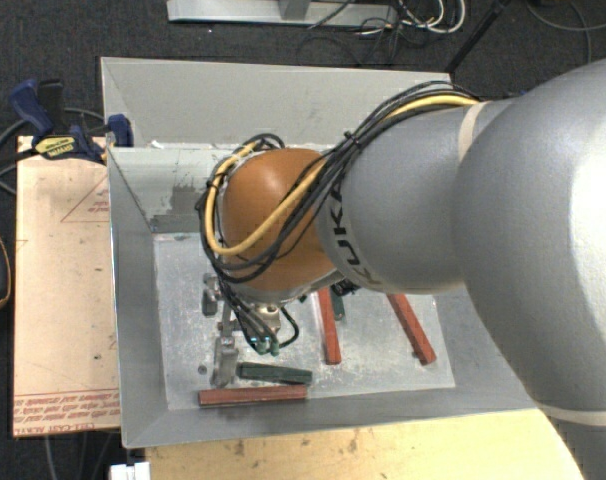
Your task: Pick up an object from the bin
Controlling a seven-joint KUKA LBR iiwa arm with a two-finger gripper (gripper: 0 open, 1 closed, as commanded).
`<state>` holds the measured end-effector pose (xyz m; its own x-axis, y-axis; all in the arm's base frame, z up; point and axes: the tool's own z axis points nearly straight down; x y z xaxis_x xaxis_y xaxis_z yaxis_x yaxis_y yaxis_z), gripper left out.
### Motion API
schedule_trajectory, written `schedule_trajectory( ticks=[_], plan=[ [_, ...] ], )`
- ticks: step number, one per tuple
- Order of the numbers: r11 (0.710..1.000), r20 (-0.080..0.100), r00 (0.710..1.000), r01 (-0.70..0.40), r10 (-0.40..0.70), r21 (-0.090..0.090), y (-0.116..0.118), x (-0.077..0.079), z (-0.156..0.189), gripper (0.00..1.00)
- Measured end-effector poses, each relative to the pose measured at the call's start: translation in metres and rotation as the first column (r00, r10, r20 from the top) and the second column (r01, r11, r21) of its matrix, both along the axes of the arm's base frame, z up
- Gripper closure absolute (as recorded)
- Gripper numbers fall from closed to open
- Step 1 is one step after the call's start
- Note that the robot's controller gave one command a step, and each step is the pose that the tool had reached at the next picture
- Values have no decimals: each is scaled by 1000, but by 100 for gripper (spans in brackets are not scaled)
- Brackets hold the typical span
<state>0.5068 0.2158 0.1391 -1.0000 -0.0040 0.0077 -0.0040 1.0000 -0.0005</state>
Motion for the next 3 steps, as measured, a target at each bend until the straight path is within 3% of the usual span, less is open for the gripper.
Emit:
schedule_trajectory(
  ticks=[1,2,3],
  plan=[
    [960,5,960,-280,280,1,-54,10,-70,0],
    [960,10,960,-281,281,2,-52,11,-69,100],
    [960,13,960,-280,280,1,-52,12,-68,0]
  ],
)
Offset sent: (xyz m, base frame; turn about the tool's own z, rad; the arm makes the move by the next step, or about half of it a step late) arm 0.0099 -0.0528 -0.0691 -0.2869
